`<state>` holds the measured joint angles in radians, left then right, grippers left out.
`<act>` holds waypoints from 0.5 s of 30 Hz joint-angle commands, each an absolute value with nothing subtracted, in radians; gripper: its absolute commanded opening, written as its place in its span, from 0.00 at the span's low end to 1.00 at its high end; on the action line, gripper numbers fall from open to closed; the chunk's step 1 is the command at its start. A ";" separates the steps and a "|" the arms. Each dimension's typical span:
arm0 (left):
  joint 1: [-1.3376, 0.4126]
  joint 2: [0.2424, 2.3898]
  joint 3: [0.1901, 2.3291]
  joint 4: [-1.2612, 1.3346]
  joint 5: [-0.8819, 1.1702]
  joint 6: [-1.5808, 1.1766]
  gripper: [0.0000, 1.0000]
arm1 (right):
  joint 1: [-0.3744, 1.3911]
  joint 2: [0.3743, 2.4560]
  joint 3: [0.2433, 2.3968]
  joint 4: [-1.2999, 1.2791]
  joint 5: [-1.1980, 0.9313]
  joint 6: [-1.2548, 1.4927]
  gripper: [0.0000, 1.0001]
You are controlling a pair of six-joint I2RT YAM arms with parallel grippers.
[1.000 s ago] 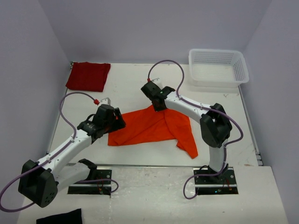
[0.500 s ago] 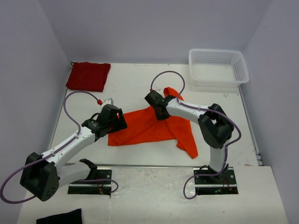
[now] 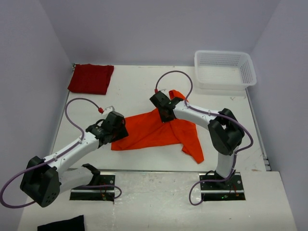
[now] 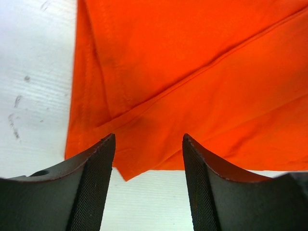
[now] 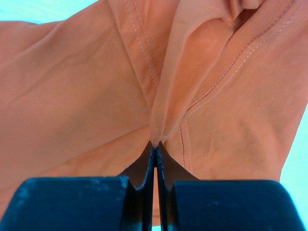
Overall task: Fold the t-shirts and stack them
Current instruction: Flatten out the tshirt
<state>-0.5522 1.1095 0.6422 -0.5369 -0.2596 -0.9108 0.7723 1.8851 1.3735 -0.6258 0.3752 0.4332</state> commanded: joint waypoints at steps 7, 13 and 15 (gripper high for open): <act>-0.555 1.138 0.592 -0.563 -0.287 -0.979 0.60 | 0.773 1.812 1.350 -0.598 0.374 0.433 0.00; -0.546 1.155 0.561 -0.517 -0.287 -0.977 0.61 | 0.773 1.789 1.333 -0.598 0.383 0.425 0.00; -0.535 1.163 0.543 -0.500 -0.275 -0.971 0.60 | 0.773 1.786 1.327 -0.597 0.380 0.423 0.00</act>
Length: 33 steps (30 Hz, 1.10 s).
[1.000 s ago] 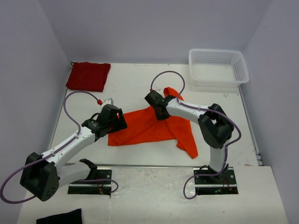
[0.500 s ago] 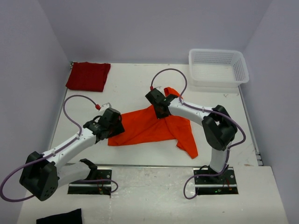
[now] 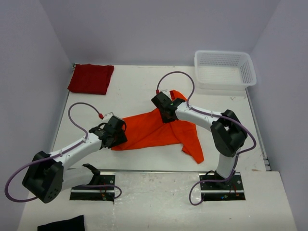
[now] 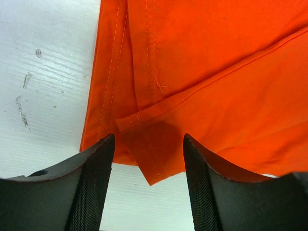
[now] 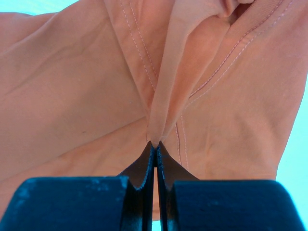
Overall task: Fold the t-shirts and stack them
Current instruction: Flatten out the tshirt
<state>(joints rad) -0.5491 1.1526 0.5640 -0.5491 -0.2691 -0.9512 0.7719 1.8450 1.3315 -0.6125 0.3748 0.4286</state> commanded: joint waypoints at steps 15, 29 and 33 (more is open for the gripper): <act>-0.502 1.190 0.560 -0.454 -0.322 -0.890 0.57 | 0.772 1.810 1.325 -0.592 0.373 0.428 0.00; -0.499 1.213 0.575 -0.431 -0.298 -0.877 0.31 | 0.772 1.833 1.327 -0.601 0.374 0.426 0.00; -0.499 1.177 0.577 -0.471 -0.290 -0.894 0.32 | 0.772 1.842 1.339 -0.606 0.371 0.426 0.00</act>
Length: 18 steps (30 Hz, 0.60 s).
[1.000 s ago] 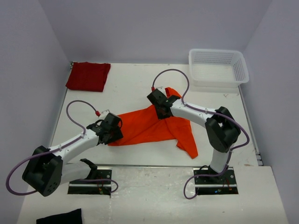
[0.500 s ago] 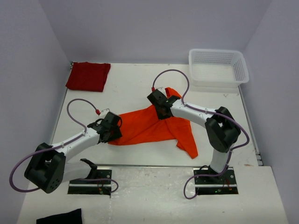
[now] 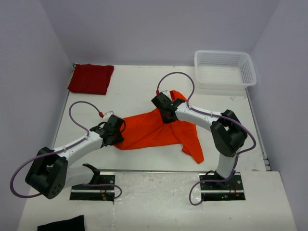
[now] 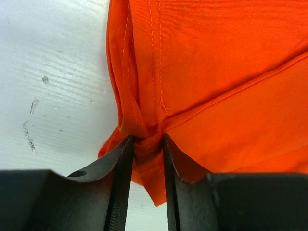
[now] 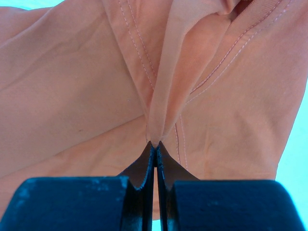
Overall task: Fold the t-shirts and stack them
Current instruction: Flatten out the tshirt
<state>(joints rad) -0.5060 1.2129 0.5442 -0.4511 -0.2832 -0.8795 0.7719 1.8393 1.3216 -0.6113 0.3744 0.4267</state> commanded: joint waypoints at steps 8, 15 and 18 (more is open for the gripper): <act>-0.499 1.098 0.589 -0.526 -0.290 -0.908 0.33 | 0.773 1.850 1.356 -0.614 0.362 0.428 0.00; -0.499 1.137 0.577 -0.493 -0.265 -0.904 0.33 | 0.772 1.848 1.355 -0.617 0.364 0.426 0.00; -0.500 1.140 0.571 -0.476 -0.258 -0.897 0.32 | 0.773 1.845 1.351 -0.618 0.365 0.425 0.00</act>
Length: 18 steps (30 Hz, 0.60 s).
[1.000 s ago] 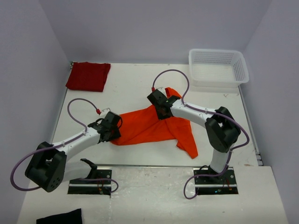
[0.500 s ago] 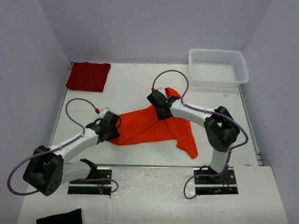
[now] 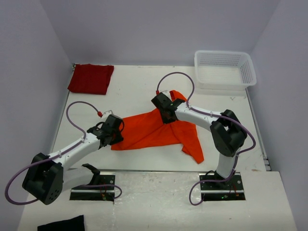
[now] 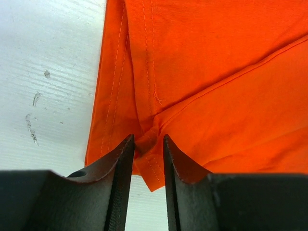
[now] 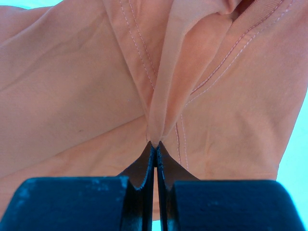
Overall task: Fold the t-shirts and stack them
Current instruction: Flatten out the tshirt
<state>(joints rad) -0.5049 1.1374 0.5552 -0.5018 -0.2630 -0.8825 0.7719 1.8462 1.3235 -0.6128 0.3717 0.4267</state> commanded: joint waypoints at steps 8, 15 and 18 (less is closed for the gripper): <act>-0.499 1.137 0.569 -0.476 -0.256 -0.894 0.00 | 0.772 1.853 1.358 -0.623 0.364 0.428 0.00; -0.500 1.069 0.592 -0.517 -0.242 -0.884 0.00 | 0.773 1.812 1.362 -0.634 0.383 0.440 0.00; -0.502 0.980 0.667 -0.596 -0.250 -0.871 0.00 | 0.762 1.749 1.396 -0.678 0.449 0.420 0.00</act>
